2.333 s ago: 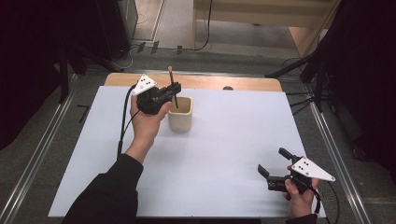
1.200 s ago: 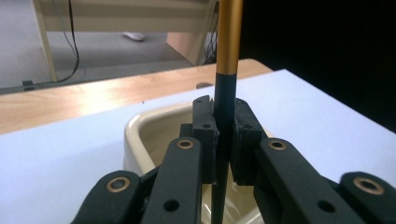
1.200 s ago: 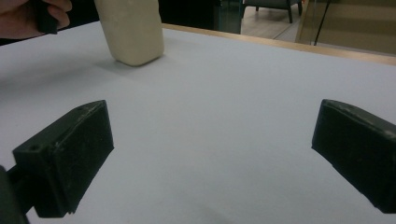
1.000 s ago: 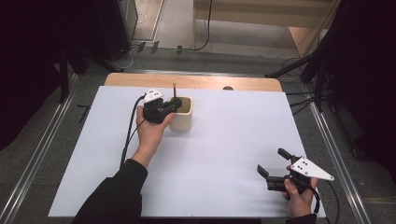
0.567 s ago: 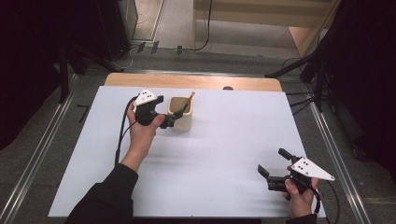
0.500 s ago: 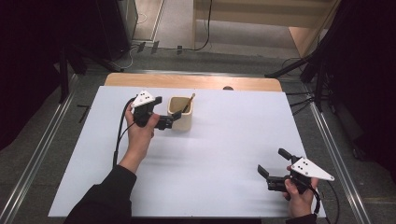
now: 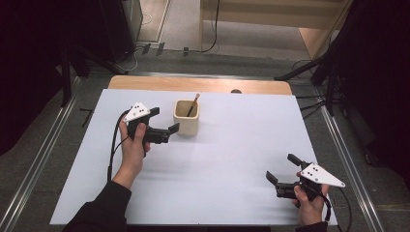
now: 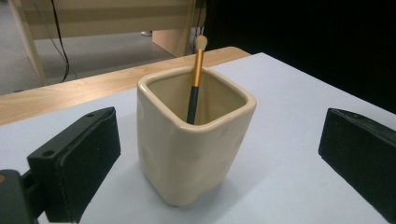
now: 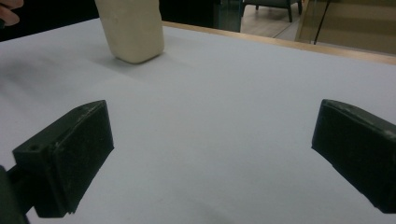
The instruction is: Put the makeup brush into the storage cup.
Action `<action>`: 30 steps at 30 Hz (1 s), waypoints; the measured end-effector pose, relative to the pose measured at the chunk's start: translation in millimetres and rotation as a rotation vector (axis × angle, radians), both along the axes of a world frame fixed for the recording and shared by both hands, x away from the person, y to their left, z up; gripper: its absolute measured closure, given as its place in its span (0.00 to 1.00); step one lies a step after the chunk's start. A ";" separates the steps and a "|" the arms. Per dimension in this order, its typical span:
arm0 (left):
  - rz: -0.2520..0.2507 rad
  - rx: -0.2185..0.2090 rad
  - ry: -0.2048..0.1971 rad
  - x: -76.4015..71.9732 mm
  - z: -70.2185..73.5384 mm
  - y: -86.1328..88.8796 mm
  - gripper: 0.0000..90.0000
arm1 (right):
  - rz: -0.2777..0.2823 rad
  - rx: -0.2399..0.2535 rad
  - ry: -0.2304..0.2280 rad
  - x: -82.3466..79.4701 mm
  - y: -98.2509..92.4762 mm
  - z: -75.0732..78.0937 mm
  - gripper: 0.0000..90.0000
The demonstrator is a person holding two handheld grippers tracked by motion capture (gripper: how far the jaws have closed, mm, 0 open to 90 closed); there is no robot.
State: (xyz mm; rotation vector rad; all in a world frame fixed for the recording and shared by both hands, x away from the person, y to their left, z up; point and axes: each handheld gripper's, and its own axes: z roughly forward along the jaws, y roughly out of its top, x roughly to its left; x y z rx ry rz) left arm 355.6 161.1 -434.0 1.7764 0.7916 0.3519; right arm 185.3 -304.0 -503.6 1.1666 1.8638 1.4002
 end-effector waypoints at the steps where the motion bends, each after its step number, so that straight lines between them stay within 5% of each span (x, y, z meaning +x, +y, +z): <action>1: 0.000 -0.004 0.004 -1.1 -0.7 1.5 0.00 | 0.001 0.002 -0.001 0.0 0.0 0.0 0.00; 30: 0.029 -0.033 0.038 -46.8 -27.0 49.2 0.00 | 0.005 -0.007 0.008 0.8 2.9 -1.5 0.00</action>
